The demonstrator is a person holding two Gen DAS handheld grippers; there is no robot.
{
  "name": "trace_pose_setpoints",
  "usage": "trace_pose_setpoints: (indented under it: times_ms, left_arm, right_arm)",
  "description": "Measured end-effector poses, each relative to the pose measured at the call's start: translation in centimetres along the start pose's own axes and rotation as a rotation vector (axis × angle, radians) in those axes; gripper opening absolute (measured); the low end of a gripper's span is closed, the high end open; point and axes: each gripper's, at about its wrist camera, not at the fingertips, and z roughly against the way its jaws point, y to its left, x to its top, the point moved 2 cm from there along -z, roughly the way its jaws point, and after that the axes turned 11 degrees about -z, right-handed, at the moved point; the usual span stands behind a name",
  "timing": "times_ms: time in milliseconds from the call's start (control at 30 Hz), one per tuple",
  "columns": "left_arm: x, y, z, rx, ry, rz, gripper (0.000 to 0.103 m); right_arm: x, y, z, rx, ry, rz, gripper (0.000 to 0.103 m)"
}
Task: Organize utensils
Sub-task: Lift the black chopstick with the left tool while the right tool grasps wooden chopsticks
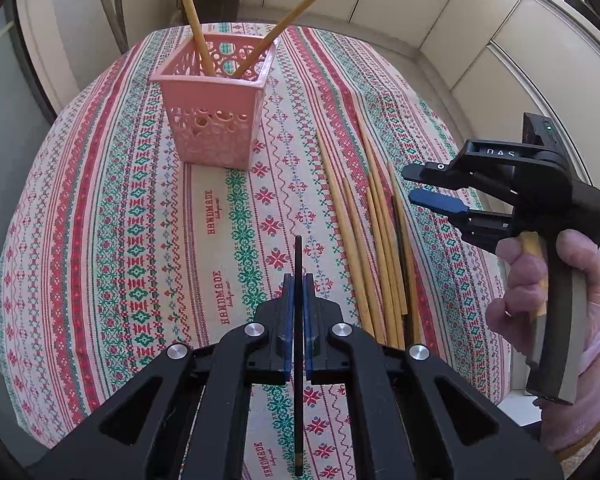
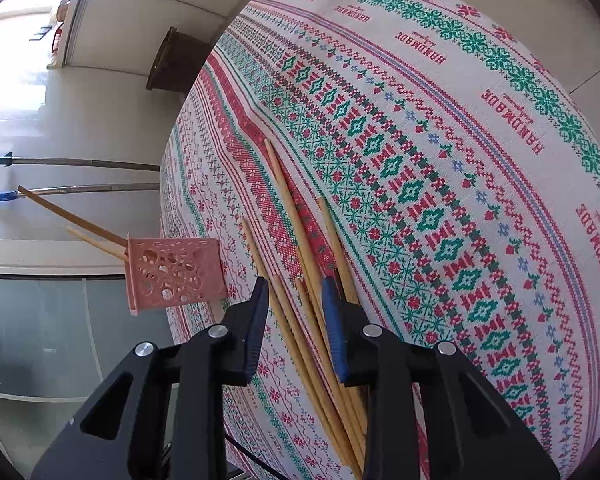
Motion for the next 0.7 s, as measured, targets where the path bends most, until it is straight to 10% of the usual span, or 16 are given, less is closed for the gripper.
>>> trace_pose_setpoints:
  times_ms: [400,700]
  left_arm:
    - [0.1,0.6,-0.8,0.001,0.024,0.001,0.004]
    - [0.1,0.9,-1.1,-0.002,0.040,0.009,0.004]
  right_arm:
    - [1.6,-0.6,-1.3,-0.097,-0.042,0.014,0.025]
    - [-1.7,2.4,-2.2,-0.426,-0.080,0.310,0.025]
